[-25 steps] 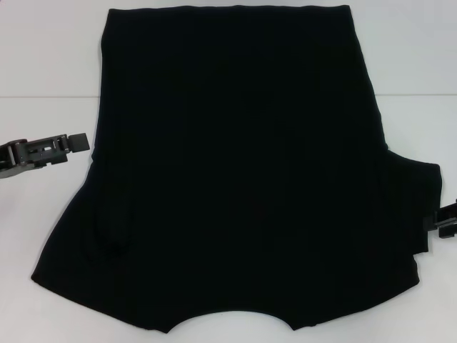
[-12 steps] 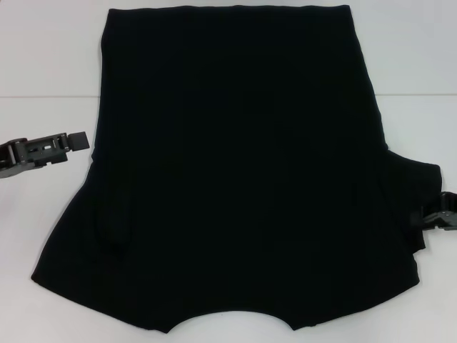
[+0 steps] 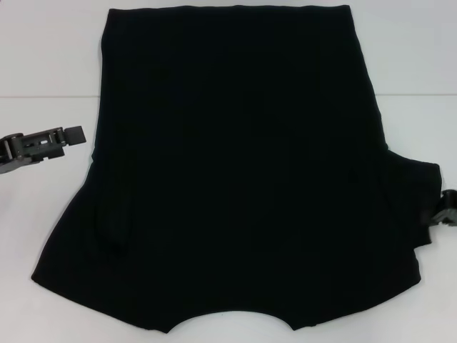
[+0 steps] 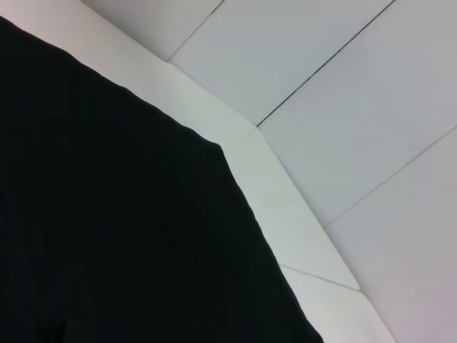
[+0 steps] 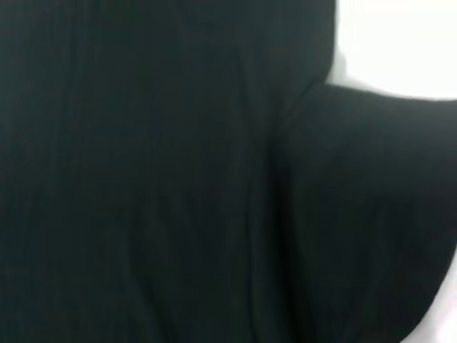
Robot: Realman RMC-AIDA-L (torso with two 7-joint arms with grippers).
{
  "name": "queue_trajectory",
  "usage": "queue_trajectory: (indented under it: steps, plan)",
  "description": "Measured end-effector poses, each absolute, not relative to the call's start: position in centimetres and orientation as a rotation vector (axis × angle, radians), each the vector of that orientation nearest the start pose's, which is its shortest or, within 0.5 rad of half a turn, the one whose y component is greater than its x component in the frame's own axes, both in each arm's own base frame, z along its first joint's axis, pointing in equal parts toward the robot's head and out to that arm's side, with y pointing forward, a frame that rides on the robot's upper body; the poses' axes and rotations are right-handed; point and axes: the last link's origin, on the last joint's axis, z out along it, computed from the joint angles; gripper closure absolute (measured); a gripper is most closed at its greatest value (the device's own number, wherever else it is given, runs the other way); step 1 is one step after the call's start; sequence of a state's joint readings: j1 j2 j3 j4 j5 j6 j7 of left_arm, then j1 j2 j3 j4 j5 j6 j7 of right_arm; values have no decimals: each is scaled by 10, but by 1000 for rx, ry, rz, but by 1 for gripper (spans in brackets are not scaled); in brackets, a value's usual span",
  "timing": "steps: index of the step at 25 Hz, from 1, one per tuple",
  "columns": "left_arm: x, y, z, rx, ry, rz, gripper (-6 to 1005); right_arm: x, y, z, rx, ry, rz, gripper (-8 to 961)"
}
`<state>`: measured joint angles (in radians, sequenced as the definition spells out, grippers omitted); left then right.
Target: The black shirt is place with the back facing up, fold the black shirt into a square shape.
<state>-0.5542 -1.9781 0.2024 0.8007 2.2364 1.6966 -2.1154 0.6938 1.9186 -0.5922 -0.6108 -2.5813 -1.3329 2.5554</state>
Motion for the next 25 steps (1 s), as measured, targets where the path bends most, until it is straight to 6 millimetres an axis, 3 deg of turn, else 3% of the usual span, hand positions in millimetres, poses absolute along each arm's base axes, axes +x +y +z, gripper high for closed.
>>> queue_trajectory:
  steps: [9, 17, 20, 25]
  plan:
    - [-305, 335, 111, -2168, -1519, -911, 67, 330, 388, 96, -1852, 1841, 268, 952]
    - [-305, 334, 114, -2154, -1510, -949, 72, 317, 399, 109, -1861, 1799, 380, 953]
    - [-305, 334, 114, -2152, -1510, -950, 74, 304, 403, 101, -1930, 1784, 413, 953]
    - [-304, 337, 115, -2151, -1503, -950, 78, 270, 417, 63, -2117, 1704, 268, 953]
